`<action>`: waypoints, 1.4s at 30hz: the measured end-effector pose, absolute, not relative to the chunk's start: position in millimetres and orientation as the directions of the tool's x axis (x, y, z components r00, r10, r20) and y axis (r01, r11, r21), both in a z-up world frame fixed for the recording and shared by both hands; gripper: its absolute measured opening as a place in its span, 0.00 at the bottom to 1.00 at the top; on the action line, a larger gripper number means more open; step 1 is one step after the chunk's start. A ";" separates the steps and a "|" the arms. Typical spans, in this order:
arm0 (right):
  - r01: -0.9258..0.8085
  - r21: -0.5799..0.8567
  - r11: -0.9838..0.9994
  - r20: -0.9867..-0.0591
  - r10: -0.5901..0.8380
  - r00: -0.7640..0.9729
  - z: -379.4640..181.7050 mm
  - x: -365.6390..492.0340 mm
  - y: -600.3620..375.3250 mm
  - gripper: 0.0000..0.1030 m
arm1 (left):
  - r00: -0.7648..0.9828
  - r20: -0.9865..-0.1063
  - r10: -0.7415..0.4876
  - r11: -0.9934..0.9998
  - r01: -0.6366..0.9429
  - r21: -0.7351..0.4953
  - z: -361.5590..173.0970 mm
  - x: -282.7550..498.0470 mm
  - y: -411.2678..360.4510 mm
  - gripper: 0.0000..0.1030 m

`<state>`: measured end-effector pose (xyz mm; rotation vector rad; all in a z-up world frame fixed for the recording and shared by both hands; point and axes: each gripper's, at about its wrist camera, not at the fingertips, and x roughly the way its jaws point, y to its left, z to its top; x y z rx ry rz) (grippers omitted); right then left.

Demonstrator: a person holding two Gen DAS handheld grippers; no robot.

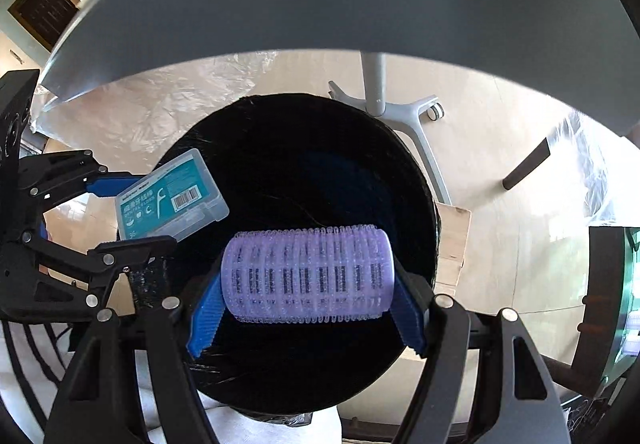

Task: Collect trash
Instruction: 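Carry floss box and purple roller with both tools over the black bin, then open both tools to drop floss box and roller into the bin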

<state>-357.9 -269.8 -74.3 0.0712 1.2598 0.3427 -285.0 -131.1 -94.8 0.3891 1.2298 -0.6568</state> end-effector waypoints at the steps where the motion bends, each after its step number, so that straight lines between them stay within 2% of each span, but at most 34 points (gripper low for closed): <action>1: -0.216 0.238 0.947 -0.920 0.291 0.262 -77.1 -357.0 -270.2 0.68 | 0.187 -0.952 -0.244 0.753 0.654 -0.065 -96.2 -284.8 -132.0 0.54; 14: -0.233 0.241 0.942 -0.925 0.296 0.239 -90.3 -344.7 -261.9 0.68 | 0.198 -0.952 -0.235 0.747 0.663 -0.046 -101.6 -279.7 -133.0 0.55; 15: -0.237 0.243 0.941 -0.924 0.299 0.240 -89.4 -345.3 -262.8 0.71 | 0.212 -0.948 -0.236 0.746 0.665 -0.037 -99.8 -280.4 -133.7 0.57; 17: -0.249 0.213 0.945 -0.927 0.276 0.254 -85.9 -347.5 -263.0 0.80 | 0.224 -0.943 -0.247 0.742 0.669 -0.036 -96.0 -281.7 -133.7 0.74; 22: -0.287 0.149 0.946 -0.916 0.241 0.321 -60.0 -362.6 -267.9 0.82 | 0.267 -0.931 -0.247 0.741 0.672 -0.004 -80.6 -288.6 -129.1 0.75; 27: -0.321 0.092 0.943 -0.859 0.238 0.453 -1.5 -383.0 -277.9 0.82 | 0.365 -0.880 -0.303 0.773 0.635 -0.003 -25.4 -293.4 -108.5 0.75; 29: -0.320 0.074 0.944 -0.820 0.241 0.519 26.5 -385.5 -280.7 0.84 | 0.415 -0.844 -0.341 0.793 0.609 -0.021 5.8 -290.6 -99.2 0.83; 32: -0.312 0.062 0.948 -0.753 0.250 0.609 60.5 -378.8 -279.0 0.89 | 0.320 -0.828 -0.460 0.785 0.582 -0.211 28.4 -275.3 -91.2 0.92; 34: -0.317 0.063 0.946 -0.719 0.264 0.643 74.4 -368.2 -272.6 0.89 | 0.283 -0.815 -0.506 0.787 0.538 -0.302 39.2 -264.4 -90.5 0.92; 37: -0.332 0.069 0.941 -0.701 0.283 0.655 83.1 -350.7 -265.5 0.89 | 0.303 -0.781 -0.546 0.777 0.531 -0.337 57.1 -260.7 -86.1 0.92; 39: -0.335 0.077 0.939 -0.697 0.291 0.656 84.2 -339.7 -258.3 0.89 | 0.352 -0.772 -0.530 0.791 0.534 -0.299 68.2 -258.6 -83.4 0.92; 42: -0.333 0.069 0.940 -0.701 0.283 0.655 79.7 -322.1 -246.7 0.89 | 0.490 -0.768 -0.413 0.853 0.503 -0.139 74.9 -252.9 -84.1 0.92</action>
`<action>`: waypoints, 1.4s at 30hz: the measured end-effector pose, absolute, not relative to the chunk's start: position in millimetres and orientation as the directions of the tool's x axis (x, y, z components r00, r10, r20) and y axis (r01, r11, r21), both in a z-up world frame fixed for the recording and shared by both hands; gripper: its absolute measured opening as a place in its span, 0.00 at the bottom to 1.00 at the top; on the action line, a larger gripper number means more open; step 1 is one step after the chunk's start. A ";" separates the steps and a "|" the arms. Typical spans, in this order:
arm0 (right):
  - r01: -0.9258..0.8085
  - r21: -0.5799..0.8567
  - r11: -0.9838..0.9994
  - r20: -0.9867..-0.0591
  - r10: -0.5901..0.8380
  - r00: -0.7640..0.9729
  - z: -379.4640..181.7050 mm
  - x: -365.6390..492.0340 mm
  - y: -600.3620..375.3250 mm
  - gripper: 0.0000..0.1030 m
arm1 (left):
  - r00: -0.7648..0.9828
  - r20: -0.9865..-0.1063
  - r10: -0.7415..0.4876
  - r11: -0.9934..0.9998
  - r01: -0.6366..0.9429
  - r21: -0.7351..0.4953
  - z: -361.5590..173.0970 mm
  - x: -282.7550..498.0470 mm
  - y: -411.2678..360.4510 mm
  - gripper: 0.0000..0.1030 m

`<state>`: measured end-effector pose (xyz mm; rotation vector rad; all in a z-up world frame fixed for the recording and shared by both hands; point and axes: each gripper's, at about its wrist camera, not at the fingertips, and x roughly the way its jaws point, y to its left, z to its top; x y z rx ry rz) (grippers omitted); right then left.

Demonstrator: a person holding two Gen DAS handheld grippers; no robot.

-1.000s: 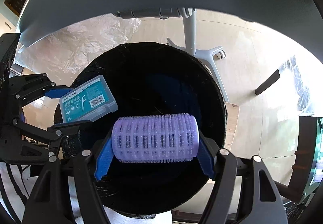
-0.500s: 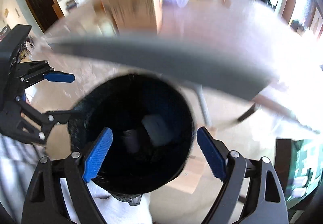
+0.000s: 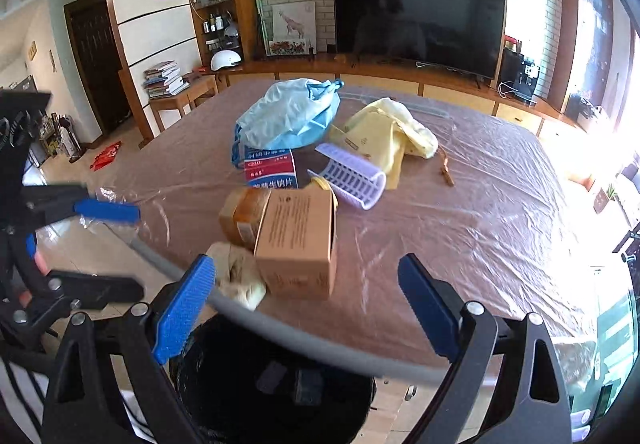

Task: Collect trash
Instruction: 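Open both tools to drop floss box and roller into the bin, then grasp the orange-labelled jar with left tool while right tool grasps brown box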

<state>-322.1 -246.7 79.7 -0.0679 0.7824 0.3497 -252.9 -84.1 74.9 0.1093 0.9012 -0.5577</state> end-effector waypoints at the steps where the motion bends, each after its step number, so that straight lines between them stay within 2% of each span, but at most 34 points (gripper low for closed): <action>1: -0.330 0.061 0.942 -0.707 0.274 0.652 75.5 -316.9 -245.0 0.89 | 0.527 -0.765 -0.371 0.870 0.484 -0.089 75.3 -250.0 -87.6 0.92; 2: -0.330 0.061 0.942 -0.713 0.272 0.646 73.1 -314.0 -243.3 0.88 | 0.549 -0.759 -0.349 0.879 0.473 -0.062 75.1 -245.0 -89.9 0.92; 6: -0.318 0.078 0.945 -0.744 0.268 0.613 58.5 -298.3 -238.1 0.69 | 0.557 -0.763 -0.328 0.884 0.466 -0.040 65.5 -223.5 -101.0 0.92; 11: -0.269 0.178 0.947 -0.765 0.305 0.568 40.8 -277.1 -253.8 0.61 | 0.502 -0.771 -0.392 0.873 0.469 -0.138 51.8 -204.1 -107.7 0.92; 14: -0.244 0.145 0.959 -0.771 0.264 0.580 37.8 -271.5 -259.1 0.56 | 0.490 -0.780 -0.389 0.873 0.468 -0.142 43.3 -194.1 -114.2 0.91; 17: -0.252 0.131 0.959 -0.758 0.261 0.598 40.1 -270.4 -265.4 0.57 | 0.500 -0.793 -0.348 0.886 0.451 -0.105 37.2 -189.1 -115.4 0.82; 20: -0.293 0.108 0.950 -0.746 0.272 0.608 41.7 -271.5 -264.9 0.74 | 0.494 -0.796 -0.350 0.893 0.434 -0.123 32.1 -187.0 -108.0 0.80; 21: -0.300 0.085 0.950 -0.742 0.261 0.617 41.9 -272.1 -263.3 0.76 | 0.495 -0.796 -0.348 0.894 0.430 -0.123 31.6 -185.8 -105.0 0.79; 24: -0.326 0.040 0.945 -0.746 0.245 0.620 40.1 -270.5 -255.7 0.76 | 0.500 -0.796 -0.340 0.894 0.434 -0.109 30.8 -184.0 -101.7 0.78; 28: -0.323 0.053 0.945 -0.757 0.249 0.604 35.2 -265.4 -251.9 0.76 | 0.494 -0.795 -0.353 0.888 0.445 -0.117 29.8 -183.8 -106.6 0.71; 30: -0.318 0.068 0.946 -0.758 0.256 0.600 33.8 -262.8 -253.3 0.76 | 0.494 -0.796 -0.349 0.889 0.444 -0.113 29.5 -185.3 -108.3 0.64; 31: -0.320 0.074 0.945 -0.760 0.261 0.595 33.2 -261.6 -253.6 0.76 | 0.490 -0.800 -0.348 0.888 0.445 -0.114 28.3 -186.0 -110.5 0.57; 32: -0.320 0.071 0.945 -0.761 0.259 0.595 32.8 -261.6 -253.5 0.72 | 0.481 -0.804 -0.348 0.888 0.444 -0.119 27.0 -185.7 -110.6 0.54; 35: -0.315 0.066 0.947 -0.766 0.250 0.592 31.4 -261.0 -254.0 0.48 | 0.483 -0.803 -0.349 0.889 0.441 -0.121 26.5 -188.8 -109.6 0.48; 42: -0.298 0.129 0.946 -0.752 0.290 0.592 33.9 -265.2 -261.3 0.45 | 0.492 -0.781 -0.384 0.884 0.441 -0.157 30.4 -191.6 -97.4 0.38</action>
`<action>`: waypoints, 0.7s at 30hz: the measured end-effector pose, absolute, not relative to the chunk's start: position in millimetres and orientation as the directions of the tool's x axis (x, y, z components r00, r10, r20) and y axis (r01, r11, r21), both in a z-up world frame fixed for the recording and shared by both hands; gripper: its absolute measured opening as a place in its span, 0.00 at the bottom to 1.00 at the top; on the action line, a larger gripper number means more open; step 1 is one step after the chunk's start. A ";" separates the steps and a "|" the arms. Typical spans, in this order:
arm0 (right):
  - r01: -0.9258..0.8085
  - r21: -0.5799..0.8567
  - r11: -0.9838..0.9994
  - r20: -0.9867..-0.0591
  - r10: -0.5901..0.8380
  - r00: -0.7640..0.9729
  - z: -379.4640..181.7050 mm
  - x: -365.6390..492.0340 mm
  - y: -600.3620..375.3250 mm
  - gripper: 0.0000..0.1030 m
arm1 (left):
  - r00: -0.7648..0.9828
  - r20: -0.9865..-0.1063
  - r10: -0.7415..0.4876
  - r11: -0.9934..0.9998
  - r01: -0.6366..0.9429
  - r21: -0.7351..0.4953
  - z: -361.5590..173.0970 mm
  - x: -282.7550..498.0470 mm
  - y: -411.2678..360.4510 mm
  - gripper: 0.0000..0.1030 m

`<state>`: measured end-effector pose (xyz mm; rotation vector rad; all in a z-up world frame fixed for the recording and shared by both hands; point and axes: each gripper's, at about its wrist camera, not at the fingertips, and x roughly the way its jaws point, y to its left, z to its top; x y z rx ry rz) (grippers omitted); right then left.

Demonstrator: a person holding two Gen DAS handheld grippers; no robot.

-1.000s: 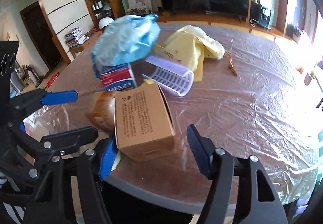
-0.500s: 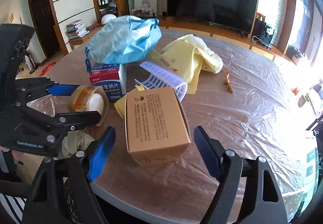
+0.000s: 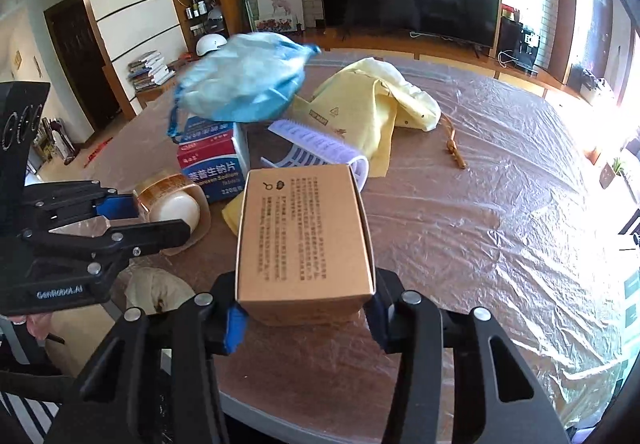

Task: Collect trash
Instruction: 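Grasp the orange-labelled jar with left tool while right tool grasps brown box, then carry the jar and brown box with both tools over the bin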

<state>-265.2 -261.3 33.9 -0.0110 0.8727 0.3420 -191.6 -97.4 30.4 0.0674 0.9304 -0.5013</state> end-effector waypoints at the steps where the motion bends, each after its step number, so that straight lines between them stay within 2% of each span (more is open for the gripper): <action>1: -0.302 0.136 0.944 -0.751 0.297 0.590 34.6 -266.6 -261.1 0.45 | 0.491 -0.779 -0.390 0.882 0.441 -0.164 30.8 -192.1 -95.9 0.37; 10: -0.308 0.176 0.935 -0.745 0.331 0.579 37.5 -274.7 -264.0 0.45 | 0.482 -0.765 -0.427 0.872 0.443 -0.208 36.8 -197.6 -84.3 0.37; 21: -0.286 0.247 0.926 -0.732 0.371 0.571 43.3 -276.0 -276.7 0.45 | 0.489 -0.756 -0.435 0.868 0.452 -0.206 47.6 -205.2 -84.4 0.36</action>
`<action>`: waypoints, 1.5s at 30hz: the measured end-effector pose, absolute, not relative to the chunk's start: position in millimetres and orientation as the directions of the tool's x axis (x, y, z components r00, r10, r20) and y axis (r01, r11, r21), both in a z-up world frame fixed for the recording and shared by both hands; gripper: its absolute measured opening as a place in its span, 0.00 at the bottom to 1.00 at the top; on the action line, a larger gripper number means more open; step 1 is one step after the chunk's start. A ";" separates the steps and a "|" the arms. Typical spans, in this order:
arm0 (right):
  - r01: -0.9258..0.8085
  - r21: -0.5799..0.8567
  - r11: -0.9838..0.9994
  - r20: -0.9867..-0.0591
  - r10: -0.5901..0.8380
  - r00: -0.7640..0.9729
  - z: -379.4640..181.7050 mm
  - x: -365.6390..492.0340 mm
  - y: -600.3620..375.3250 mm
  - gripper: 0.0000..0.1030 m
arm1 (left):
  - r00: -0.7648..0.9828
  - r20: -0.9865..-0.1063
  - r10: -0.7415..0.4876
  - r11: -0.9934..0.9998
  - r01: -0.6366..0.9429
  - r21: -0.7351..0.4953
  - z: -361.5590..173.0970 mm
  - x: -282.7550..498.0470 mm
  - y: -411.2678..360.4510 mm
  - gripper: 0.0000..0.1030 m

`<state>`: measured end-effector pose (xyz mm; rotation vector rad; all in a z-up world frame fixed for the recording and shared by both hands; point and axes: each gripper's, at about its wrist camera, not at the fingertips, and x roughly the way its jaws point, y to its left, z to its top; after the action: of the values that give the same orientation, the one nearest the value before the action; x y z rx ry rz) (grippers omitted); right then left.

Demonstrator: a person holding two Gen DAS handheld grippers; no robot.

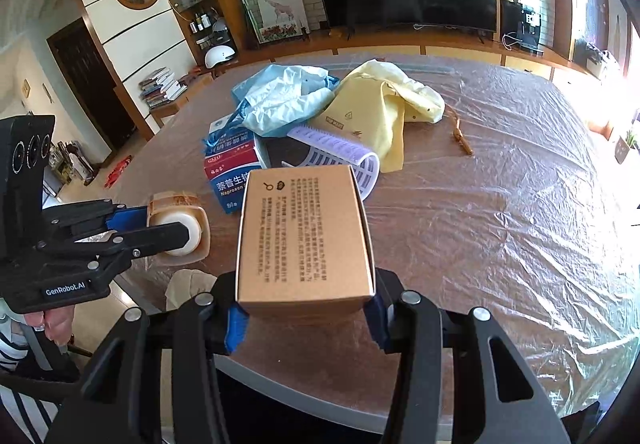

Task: Collect trash
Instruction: 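Carry the jar and brown box with both tools over the bin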

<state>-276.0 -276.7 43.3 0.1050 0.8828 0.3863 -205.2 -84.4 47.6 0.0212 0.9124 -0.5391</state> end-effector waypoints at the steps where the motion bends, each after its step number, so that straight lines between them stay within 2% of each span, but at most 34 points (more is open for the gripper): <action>1: -0.285 0.250 0.925 -0.731 0.374 0.571 44.4 -277.0 -276.2 0.45 | 0.490 -0.754 -0.438 0.866 0.453 -0.210 49.1 -205.9 -83.8 0.36; 17: -0.310 0.283 0.908 -0.739 0.412 0.533 56.7 -324.4 -294.8 0.45 | 0.459 -0.736 -0.498 0.820 0.526 -0.226 71.7 -243.4 -77.1 0.36; 27: -0.344 0.279 0.897 -0.762 0.425 0.489 56.1 -363.4 -297.0 0.45 | 0.377 -0.761 -0.528 0.761 0.608 -0.227 69.7 -276.0 -85.3 0.36; 37: -0.376 0.280 0.883 -0.807 0.428 0.406 37.4 -384.0 -287.3 0.45 | 0.295 -0.806 -0.513 0.724 0.653 -0.222 45.9 -301.8 -90.9 0.37; 45: -0.393 0.258 0.883 -0.852 0.399 0.338 7.6 -386.1 -276.3 0.45 | 0.229 -0.855 -0.465 0.722 0.658 -0.216 7.3 -302.2 -95.2 0.36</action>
<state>-386.1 -276.3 7.6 0.0068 1.1122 0.5159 -302.2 -95.2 7.3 0.2065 1.0928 -0.7796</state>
